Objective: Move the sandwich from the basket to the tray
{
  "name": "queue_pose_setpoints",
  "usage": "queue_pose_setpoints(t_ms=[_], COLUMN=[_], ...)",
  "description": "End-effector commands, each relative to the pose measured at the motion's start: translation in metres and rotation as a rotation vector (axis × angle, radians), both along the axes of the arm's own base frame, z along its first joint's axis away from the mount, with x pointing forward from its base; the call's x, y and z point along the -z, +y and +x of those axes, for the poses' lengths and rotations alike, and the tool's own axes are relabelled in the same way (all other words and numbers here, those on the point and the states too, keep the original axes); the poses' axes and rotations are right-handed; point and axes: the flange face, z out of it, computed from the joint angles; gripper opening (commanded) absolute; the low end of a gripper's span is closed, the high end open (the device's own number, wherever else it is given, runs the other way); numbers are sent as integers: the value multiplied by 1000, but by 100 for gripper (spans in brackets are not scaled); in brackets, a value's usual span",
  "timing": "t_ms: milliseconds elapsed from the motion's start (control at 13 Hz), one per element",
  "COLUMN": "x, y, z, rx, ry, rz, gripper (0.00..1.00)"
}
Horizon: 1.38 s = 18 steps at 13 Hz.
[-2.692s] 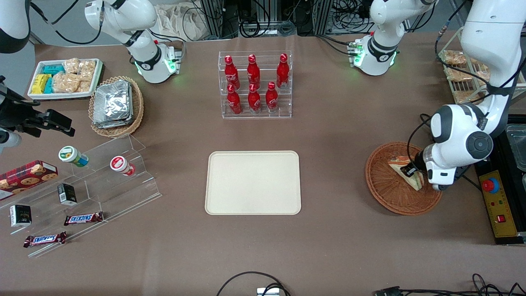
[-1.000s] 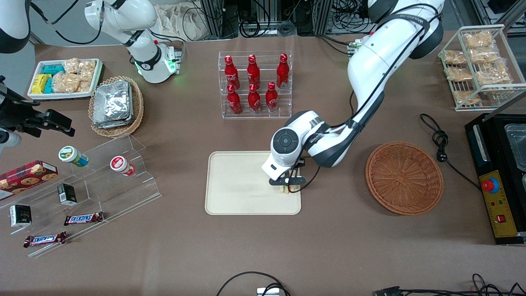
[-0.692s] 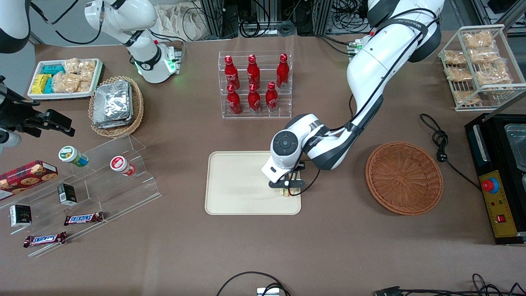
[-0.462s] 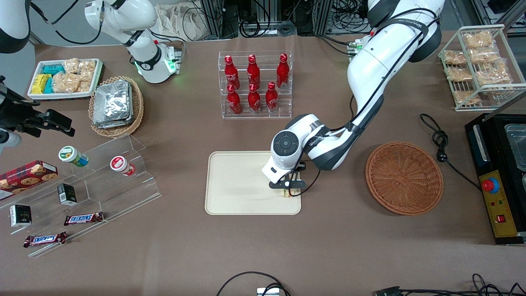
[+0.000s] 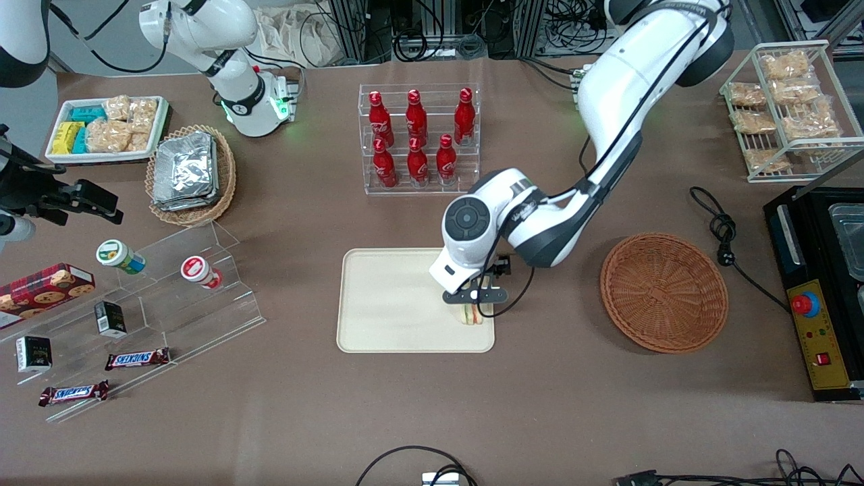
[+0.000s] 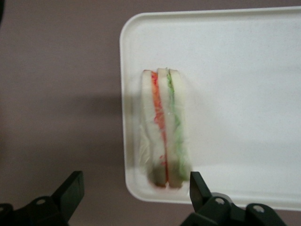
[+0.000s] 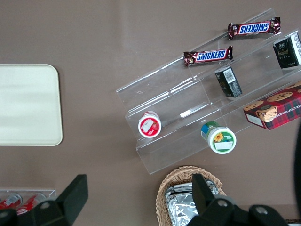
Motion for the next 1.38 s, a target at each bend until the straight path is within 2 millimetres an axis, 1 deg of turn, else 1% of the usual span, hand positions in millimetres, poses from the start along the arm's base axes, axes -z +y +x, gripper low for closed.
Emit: queue_pose_setpoints(t_ms=[0,77,154,231,308,385,462,538,692,769,846,923,1077,1154,1231,1308], x=[-63,-83,-98,-108,-117,-130,-140,-150,-181,-193,-204,-211,-212,-211,-207,-206], y=[34,51,75,98,120,134,158,187,237,256,268,273,284,301,322,336], z=[-35,-47,-56,-65,-69,-72,-68,-57,-28,-17,-8,-5,-2,2,8,12], rx=[-23,17,53,68,86,114,124,114,91,111,138,154,137,106,76,81], ry=[7,9,19,37,40,30,53,79,94,110,113,110,109,113,121,125], rz=[14,14,16,8,8,14,19,0,-49,-59,-73,-69,-65,-65,-73,-82], gripper=[100,100,100,100,100,100,100,100,100,100,100,100,100,100,100,100])
